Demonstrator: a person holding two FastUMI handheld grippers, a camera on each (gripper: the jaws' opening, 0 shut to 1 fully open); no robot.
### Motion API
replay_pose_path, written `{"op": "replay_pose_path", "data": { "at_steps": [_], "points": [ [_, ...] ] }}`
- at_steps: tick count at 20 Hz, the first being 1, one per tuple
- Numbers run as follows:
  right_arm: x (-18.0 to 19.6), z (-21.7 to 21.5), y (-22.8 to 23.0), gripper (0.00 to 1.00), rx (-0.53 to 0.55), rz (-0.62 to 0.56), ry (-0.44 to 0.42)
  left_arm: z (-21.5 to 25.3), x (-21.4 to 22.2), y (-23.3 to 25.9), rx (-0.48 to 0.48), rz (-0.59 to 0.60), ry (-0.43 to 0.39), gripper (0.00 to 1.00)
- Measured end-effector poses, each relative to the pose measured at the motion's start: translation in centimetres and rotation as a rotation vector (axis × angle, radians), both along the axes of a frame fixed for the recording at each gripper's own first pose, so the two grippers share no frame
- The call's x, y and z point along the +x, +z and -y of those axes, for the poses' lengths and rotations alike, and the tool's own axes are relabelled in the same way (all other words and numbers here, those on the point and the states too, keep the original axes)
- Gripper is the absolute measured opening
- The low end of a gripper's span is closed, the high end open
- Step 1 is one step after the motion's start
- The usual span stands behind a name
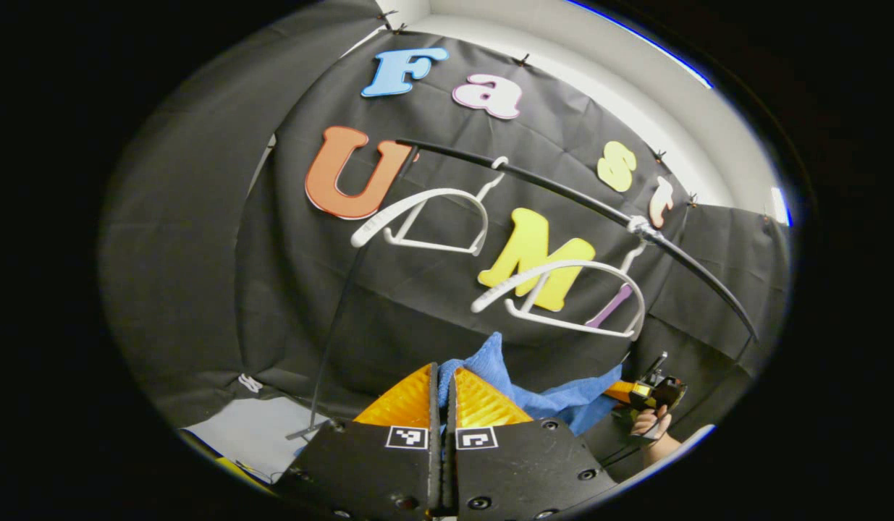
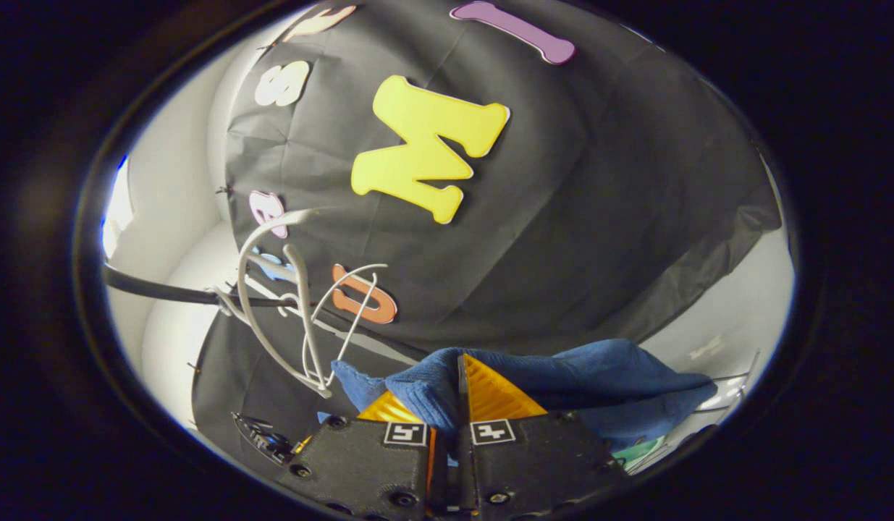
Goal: Grasp the clothes on the hanger with both hands and then place them into the laundry hamper below.
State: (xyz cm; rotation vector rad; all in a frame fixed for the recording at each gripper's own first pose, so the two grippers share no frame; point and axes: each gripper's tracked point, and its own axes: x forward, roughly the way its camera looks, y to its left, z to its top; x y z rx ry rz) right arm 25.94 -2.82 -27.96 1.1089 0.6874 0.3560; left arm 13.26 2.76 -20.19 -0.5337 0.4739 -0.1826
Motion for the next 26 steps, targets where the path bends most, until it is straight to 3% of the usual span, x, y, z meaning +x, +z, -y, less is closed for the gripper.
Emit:
{"op": "replay_pose_path", "data": {
  "at_steps": [3, 12, 13, 22, 23, 24, 26],
  "points": [
    [-2.2, -1.7, 0.6, 0.08, 0.098, -0.010, 0.003, 1.8, -1.2, 0.4, -0.004, 0.011, -0.040, 0.00],
    [-6.8, -8.7, 1.8, 0.08, 0.145, -0.038, 0.105, 7.3, -4.0, 1.0, -0.055, 0.024, -0.156, 0.00],
    [-7.0, -9.6, 2.2, 0.08, 0.146, -0.033, 0.120, 7.9, -4.2, 1.2, -0.059, 0.026, -0.172, 0.06],
    [-8.4, -16.5, 8.6, 0.08, 0.231, 0.061, 0.273, 10.0, -4.6, 6.8, -0.107, 0.126, -0.241, 0.06],
    [-8.2, -16.8, 8.8, 0.08, 0.233, 0.068, 0.277, 10.1, -4.6, 6.9, -0.101, 0.132, -0.239, 0.00],
    [-8.4, -17.0, 8.5, 0.08, 0.231, 0.070, 0.284, 10.4, -4.7, 6.7, -0.094, 0.127, -0.241, 0.06],
    [-8.2, -17.5, 7.0, 0.08, 0.229, 0.030, 0.279, 10.5, -4.9, 5.4, -0.075, 0.095, -0.246, 0.00]
  ]
}}
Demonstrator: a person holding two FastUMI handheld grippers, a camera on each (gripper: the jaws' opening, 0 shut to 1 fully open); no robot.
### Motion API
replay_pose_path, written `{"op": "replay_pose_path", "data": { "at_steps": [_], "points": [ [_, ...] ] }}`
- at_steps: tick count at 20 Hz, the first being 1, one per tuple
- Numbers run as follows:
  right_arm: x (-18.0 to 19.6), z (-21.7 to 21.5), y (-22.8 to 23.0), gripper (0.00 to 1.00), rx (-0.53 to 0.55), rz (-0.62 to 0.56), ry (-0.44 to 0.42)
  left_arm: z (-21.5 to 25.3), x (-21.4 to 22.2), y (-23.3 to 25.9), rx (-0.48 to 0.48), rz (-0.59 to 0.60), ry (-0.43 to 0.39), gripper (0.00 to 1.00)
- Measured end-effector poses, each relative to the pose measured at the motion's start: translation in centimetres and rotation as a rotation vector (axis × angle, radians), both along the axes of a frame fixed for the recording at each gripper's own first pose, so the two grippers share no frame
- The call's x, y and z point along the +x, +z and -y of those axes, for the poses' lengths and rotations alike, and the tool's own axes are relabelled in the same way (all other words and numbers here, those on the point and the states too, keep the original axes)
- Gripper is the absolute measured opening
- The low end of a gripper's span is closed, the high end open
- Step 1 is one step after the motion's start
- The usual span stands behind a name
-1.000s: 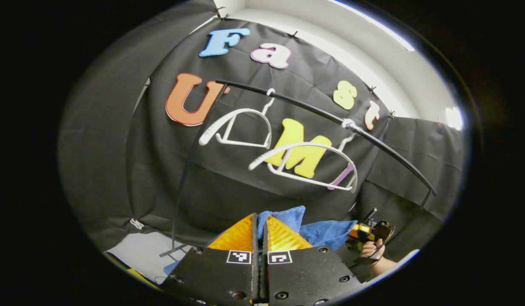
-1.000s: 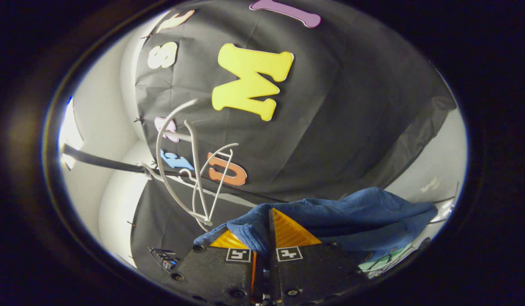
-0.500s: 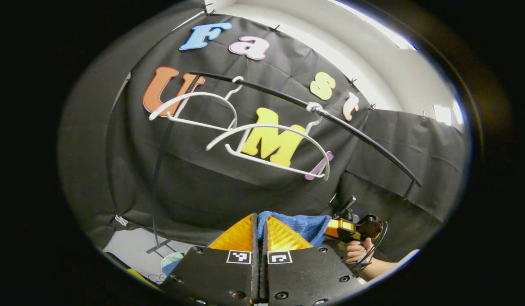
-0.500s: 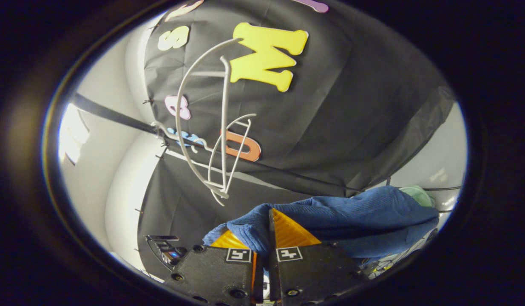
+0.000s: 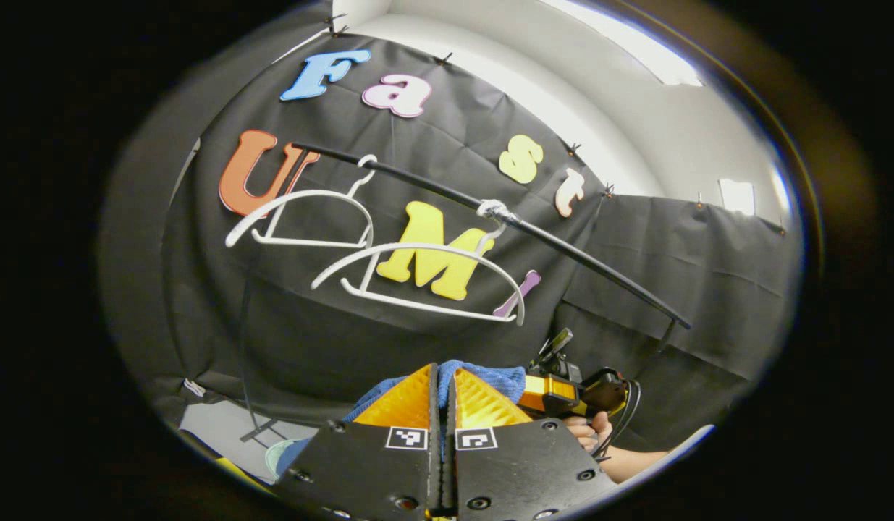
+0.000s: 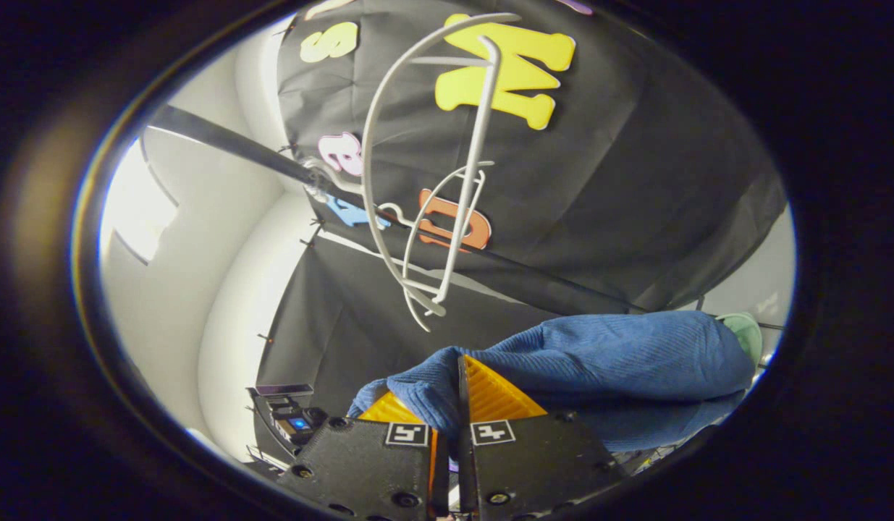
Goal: Grasp the clothes on the hanger with both hands and then place them into the laundry hamper below.
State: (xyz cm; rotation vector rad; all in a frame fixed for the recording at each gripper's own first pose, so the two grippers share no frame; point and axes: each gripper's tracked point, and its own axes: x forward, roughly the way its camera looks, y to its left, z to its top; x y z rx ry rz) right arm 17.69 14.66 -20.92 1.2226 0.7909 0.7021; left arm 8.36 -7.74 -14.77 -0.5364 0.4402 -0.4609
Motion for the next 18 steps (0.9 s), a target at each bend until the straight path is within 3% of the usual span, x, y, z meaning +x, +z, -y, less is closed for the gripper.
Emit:
{"op": "replay_pose_path", "data": {
  "at_steps": [10, 17, 18],
  "points": [
    [0.5, -1.6, -9.9, 0.08, -0.043, -0.173, 0.033, -0.1, 0.8, -8.9, 0.069, -0.155, 0.013, 0.00],
    [1.2, -0.8, -18.9, 0.08, -0.161, -0.332, 0.037, 0.2, 0.1, -17.9, 0.098, -0.330, 0.021, 0.00],
    [1.2, -1.0, -19.9, 0.12, -0.180, -0.349, 0.034, 0.1, -0.2, -19.1, 0.108, -0.352, 0.023, 0.00]
  ]
}}
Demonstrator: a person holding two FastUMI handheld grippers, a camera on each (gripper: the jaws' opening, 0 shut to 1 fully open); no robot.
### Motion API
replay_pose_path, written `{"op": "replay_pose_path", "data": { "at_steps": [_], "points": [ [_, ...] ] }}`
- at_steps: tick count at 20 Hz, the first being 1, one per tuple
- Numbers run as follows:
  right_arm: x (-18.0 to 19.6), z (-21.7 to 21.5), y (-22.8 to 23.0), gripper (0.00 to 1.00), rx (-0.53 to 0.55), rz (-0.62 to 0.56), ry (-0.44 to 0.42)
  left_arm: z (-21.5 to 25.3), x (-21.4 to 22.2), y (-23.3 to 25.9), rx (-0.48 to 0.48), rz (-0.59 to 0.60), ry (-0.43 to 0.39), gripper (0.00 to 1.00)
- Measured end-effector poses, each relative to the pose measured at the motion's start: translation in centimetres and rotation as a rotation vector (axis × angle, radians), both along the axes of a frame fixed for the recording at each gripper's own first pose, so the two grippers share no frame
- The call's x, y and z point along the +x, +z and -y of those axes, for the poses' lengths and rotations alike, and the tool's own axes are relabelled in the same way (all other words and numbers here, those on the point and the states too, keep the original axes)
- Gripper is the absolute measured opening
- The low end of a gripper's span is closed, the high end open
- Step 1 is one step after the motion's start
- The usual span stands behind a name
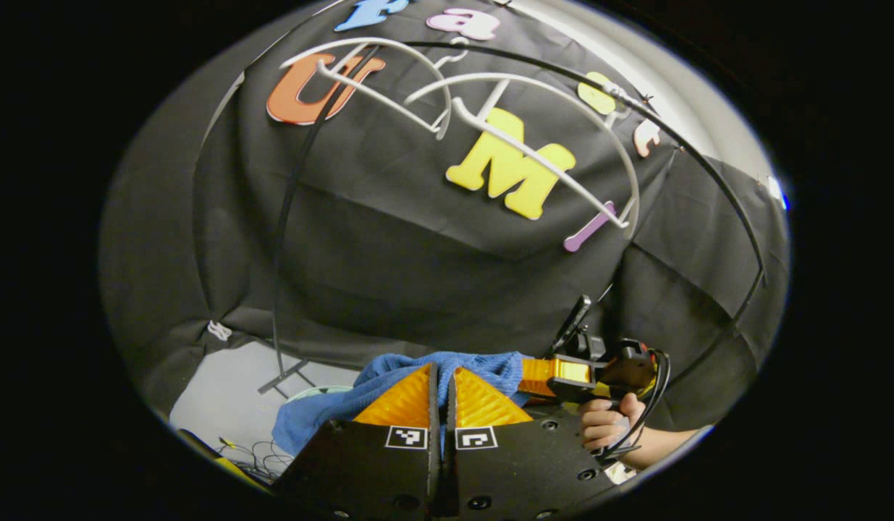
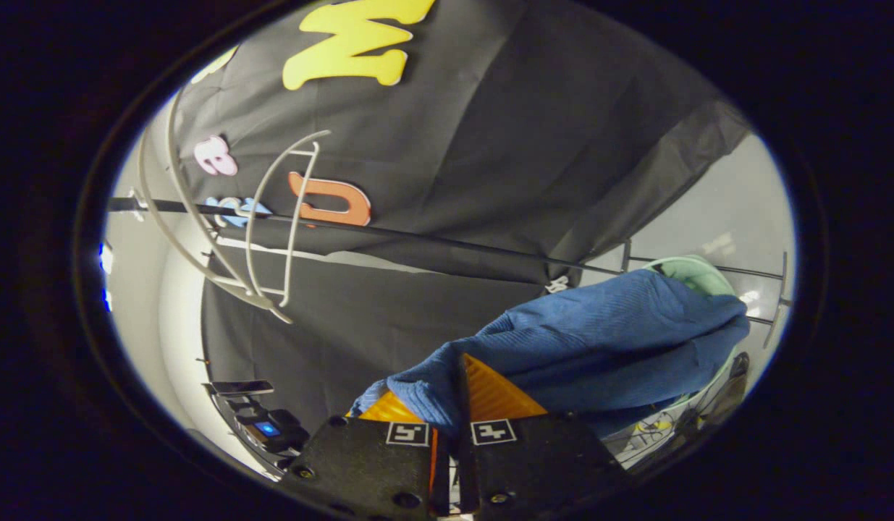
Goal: Grasp the clothes on the hanger with both hands and then place them into the laundry hamper below.
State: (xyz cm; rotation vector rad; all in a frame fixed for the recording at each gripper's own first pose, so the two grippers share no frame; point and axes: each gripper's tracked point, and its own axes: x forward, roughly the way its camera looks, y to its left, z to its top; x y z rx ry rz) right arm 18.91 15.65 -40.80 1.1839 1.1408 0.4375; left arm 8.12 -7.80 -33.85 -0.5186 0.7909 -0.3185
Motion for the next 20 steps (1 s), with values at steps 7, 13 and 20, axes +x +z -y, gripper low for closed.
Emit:
{"op": "replay_pose_path", "data": {
  "at_steps": [7, 13, 20],
  "points": [
    [-0.6, 0.2, -8.0, 0.08, -0.147, -0.128, 0.043, 0.1, -1.4, -7.5, 0.017, -0.171, 0.024, 0.00],
    [-2.0, 1.0, -12.7, 0.08, -0.320, -0.212, 0.126, 0.6, -3.0, -12.2, 0.069, -0.300, 0.000, 0.00],
    [-4.3, 2.1, -16.5, 0.32, -0.542, -0.231, 0.354, -0.6, -5.7, -19.8, 0.245, -0.493, -0.040, 0.01]
  ]
}}
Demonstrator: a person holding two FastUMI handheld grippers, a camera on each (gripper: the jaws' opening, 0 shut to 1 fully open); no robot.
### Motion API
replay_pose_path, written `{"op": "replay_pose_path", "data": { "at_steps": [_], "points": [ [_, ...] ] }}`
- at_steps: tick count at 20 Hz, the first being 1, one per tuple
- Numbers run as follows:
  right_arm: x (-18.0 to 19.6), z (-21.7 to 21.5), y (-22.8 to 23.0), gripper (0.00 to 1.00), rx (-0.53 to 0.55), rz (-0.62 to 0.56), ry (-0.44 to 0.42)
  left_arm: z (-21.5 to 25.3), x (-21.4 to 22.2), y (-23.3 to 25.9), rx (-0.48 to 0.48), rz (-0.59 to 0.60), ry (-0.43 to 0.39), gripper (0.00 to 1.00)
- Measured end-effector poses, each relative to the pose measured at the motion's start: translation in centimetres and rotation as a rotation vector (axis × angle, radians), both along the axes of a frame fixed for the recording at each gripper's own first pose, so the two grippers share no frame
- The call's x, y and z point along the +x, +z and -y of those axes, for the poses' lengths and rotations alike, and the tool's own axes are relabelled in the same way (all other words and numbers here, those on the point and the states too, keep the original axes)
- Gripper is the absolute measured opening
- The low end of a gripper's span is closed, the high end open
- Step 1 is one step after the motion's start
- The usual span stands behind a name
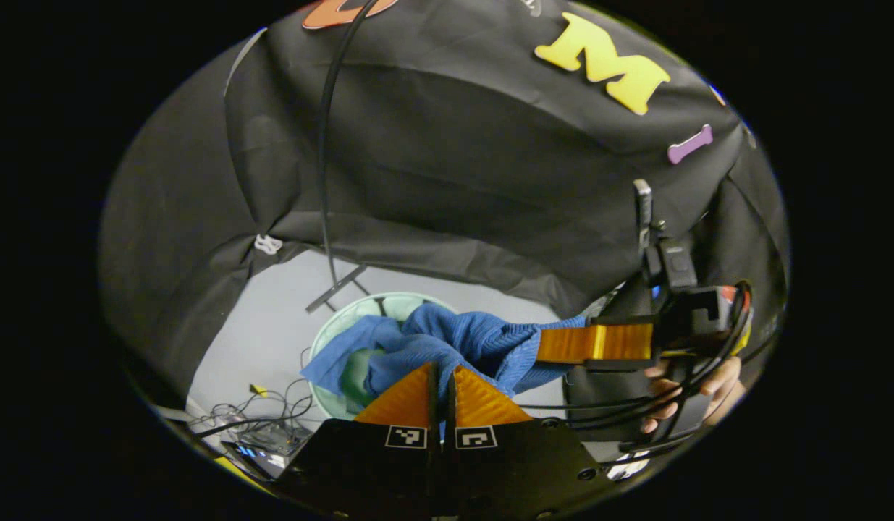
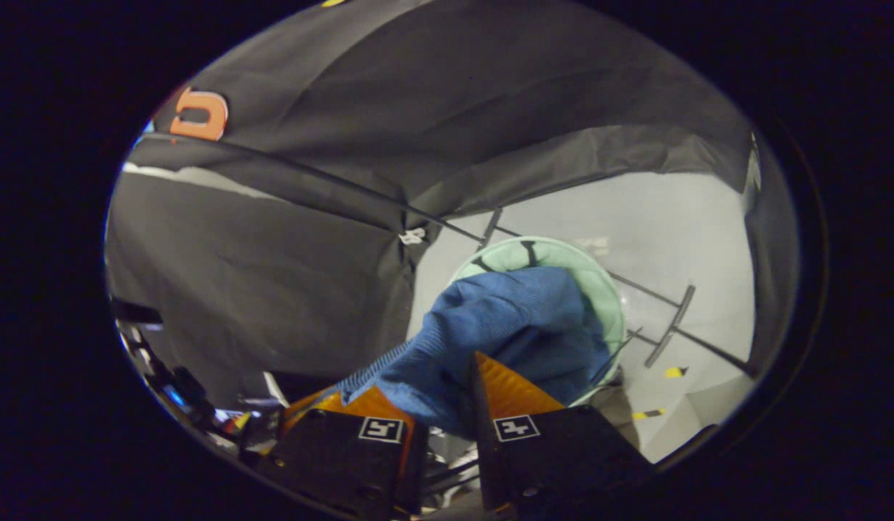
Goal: Grasp the clothes on the hanger with both hands and then place them into the laundry hamper below.
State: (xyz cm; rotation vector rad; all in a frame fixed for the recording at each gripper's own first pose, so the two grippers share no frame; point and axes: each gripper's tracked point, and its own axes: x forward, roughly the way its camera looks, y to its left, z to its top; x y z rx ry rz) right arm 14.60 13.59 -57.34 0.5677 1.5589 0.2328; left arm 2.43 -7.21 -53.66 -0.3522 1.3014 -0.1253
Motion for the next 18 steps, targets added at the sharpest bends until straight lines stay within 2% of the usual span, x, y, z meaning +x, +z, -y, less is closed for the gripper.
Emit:
{"op": "replay_pose_path", "data": {
  "at_steps": [1, 2, 3, 4, 5, 8, 10, 12, 13, 16, 18],
  "points": [
    [-0.2, 0.2, 0.4, 0.36, 0.001, 0.000, 0.021, -0.6, -1.0, -1.0, 0.046, -0.053, -0.012, 0.00],
    [-0.4, 0.4, 0.4, 0.46, 0.006, 0.005, 0.035, -1.2, -1.6, -1.4, 0.086, -0.089, -0.034, 0.02],
    [-0.3, 0.6, 0.6, 0.50, 0.003, 0.015, 0.041, -1.9, -2.2, -2.1, 0.127, -0.110, -0.053, 0.02],
    [-0.1, 0.7, 0.9, 0.62, -0.003, 0.033, 0.042, -1.9, -2.7, -2.3, 0.142, -0.122, -0.064, 0.04],
    [0.1, 1.3, 1.2, 0.67, -0.019, 0.051, 0.044, -1.7, -2.8, -2.4, 0.136, -0.120, -0.066, 0.04],
    [1.0, 3.4, 3.0, 0.84, -0.078, 0.131, 0.051, -1.6, -2.9, -2.0, 0.125, -0.119, -0.049, 0.61],
    [1.7, 4.9, 4.6, 0.88, -0.118, 0.205, 0.051, -2.4, -2.4, -1.2, 0.152, -0.108, -0.030, 0.99],
    [2.1, 5.8, 7.2, 0.91, -0.159, 0.292, 0.047, -3.1, -1.7, 0.3, 0.169, -0.071, -0.015, 0.96],
    [2.4, 6.1, 8.7, 0.91, -0.180, 0.336, 0.045, -3.2, -1.3, 1.2, 0.171, -0.048, -0.006, 1.00],
    [3.0, 7.2, 13.7, 0.97, -0.231, 0.470, 0.048, -4.1, -0.3, 5.2, 0.180, 0.030, 0.013, 1.00],
    [2.7, 7.5, 16.9, 0.97, -0.258, 0.548, 0.052, -4.9, 0.5, 8.1, 0.201, 0.101, 0.013, 1.00]
  ]
}}
